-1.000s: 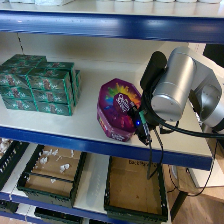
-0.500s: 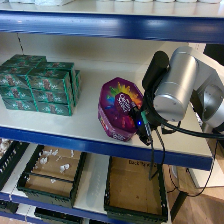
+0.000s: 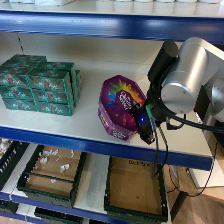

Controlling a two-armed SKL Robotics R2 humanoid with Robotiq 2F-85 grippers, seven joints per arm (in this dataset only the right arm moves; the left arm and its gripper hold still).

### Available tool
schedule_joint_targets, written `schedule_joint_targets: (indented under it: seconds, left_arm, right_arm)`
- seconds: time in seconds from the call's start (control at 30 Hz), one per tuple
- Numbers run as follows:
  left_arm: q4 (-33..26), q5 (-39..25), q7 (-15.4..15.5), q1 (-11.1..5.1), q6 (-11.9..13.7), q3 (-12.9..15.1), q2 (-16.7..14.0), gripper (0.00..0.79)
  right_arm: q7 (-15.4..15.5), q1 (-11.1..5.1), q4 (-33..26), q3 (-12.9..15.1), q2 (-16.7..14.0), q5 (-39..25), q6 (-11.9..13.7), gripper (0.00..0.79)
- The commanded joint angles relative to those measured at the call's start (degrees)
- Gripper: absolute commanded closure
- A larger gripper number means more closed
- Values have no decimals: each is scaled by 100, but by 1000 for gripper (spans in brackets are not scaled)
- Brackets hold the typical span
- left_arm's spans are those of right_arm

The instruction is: Pick up Quality Street box

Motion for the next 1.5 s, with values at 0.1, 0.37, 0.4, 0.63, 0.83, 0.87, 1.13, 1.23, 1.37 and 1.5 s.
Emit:
schedule_joint_targets:
  seconds: [0.1, 0.37, 0.4, 0.63, 0.83, 0.87, 1.13, 1.23, 1.37, 1.5]
  left_arm:
    - [0, 0, 0, 0, 0, 0, 0, 785]
    - [0, 0, 0, 0, 0, 0, 0, 785]
    - [0, 0, 0, 0, 0, 0, 0, 785]
    - [0, 0, 0, 0, 0, 0, 0, 785]
    - [0, 0, 0, 0, 0, 0, 0, 785]
    - [0, 0, 0, 0, 0, 0, 0, 785]
    - [0, 0, 0, 0, 0, 0, 0, 785]
    - [0, 0, 0, 0, 0, 0, 0, 785]
    - [0, 0, 0, 0, 0, 0, 0, 785]
    - [0, 0, 0, 0, 0, 0, 0, 785]
  right_arm:
    - [2, -35, -14, -67, -53, -109, 2, 784]
    - [2, -46, -119, -142, -116, -165, -3, 785]
    - [2, -46, -151, -153, -129, -165, -3, 785]
    - [2, -46, -307, -216, -192, -219, -3, 785]
    - [2, -47, -440, -264, -260, -402, -3, 785]
    - [2, -47, -458, -267, -264, -416, -3, 785]
    - [2, -38, -688, -296, -341, -571, -4, 785]
    - [2, -38, -757, -305, -367, -633, -10, 785]
    - [2, -39, -862, -306, -398, -697, -6, 785]
    - [2, -44, -985, -315, -445, -800, -12, 785]
